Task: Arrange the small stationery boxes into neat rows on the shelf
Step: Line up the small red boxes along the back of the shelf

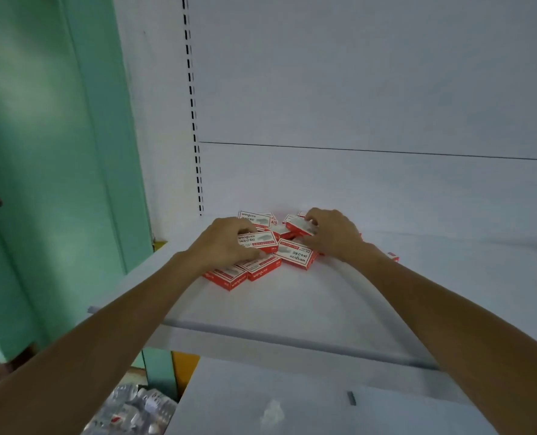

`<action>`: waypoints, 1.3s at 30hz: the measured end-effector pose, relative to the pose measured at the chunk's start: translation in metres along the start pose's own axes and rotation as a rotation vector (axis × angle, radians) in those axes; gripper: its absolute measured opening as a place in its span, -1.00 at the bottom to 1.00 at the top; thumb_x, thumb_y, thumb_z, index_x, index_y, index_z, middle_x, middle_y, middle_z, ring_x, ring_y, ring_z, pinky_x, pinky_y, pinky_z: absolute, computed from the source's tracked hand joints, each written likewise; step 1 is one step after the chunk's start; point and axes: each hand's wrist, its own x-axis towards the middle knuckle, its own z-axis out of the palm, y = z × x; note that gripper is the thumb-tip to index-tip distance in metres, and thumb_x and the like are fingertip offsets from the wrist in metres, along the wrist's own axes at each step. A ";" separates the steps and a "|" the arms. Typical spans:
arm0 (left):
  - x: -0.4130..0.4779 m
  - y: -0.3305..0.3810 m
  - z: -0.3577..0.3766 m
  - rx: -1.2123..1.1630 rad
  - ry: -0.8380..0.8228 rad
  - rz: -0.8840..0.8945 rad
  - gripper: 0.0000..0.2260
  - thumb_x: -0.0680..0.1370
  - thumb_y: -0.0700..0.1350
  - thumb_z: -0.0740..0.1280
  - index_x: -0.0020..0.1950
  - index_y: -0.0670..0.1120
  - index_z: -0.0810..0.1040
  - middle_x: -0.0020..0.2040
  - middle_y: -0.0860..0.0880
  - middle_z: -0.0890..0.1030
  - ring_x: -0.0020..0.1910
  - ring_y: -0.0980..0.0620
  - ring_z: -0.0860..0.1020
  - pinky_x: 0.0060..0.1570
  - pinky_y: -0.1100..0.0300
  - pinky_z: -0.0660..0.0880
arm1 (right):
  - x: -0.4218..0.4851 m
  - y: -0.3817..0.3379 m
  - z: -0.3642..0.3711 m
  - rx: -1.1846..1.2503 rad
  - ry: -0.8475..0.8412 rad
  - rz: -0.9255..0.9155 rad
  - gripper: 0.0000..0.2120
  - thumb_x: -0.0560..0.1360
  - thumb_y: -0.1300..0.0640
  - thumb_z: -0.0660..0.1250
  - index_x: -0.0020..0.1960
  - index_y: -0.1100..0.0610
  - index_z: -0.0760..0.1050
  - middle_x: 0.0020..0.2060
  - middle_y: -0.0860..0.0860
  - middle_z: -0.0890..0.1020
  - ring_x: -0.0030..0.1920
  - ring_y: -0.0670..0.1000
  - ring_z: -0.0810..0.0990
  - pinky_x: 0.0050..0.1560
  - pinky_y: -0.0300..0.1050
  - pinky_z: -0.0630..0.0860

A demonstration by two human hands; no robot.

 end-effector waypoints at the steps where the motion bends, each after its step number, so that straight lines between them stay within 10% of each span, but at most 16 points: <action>1: -0.001 0.000 0.000 -0.005 0.002 0.020 -0.55 0.32 0.15 0.45 0.16 0.05 0.52 -0.05 0.11 0.52 -0.24 0.21 0.52 -0.31 0.34 0.38 | -0.004 0.000 -0.003 -0.013 0.025 0.005 -0.59 0.40 -0.01 0.36 0.20 0.08 0.42 0.05 0.05 0.58 0.03 0.05 0.49 -0.11 -0.10 0.44; 14: 0.020 0.068 0.038 -0.172 -0.062 0.339 -0.65 0.30 0.05 0.50 0.04 0.01 0.58 -0.09 0.09 0.57 -0.24 0.15 0.50 -0.32 0.37 0.38 | -0.097 0.058 -0.052 -0.119 0.167 0.167 -0.64 0.42 0.12 0.36 0.21 0.07 0.44 0.07 0.07 0.54 0.11 0.08 0.37 0.01 -0.11 0.35; 39: 0.007 0.467 0.246 -0.306 -0.349 0.836 -0.65 0.36 0.11 0.43 0.09 0.02 0.54 0.02 0.03 0.58 -0.05 0.08 0.50 -0.16 0.24 0.38 | -0.393 0.340 -0.256 -0.386 0.250 0.790 -0.66 0.48 0.07 0.29 0.24 0.04 0.47 0.06 0.12 0.55 0.14 0.13 0.44 0.15 0.02 0.42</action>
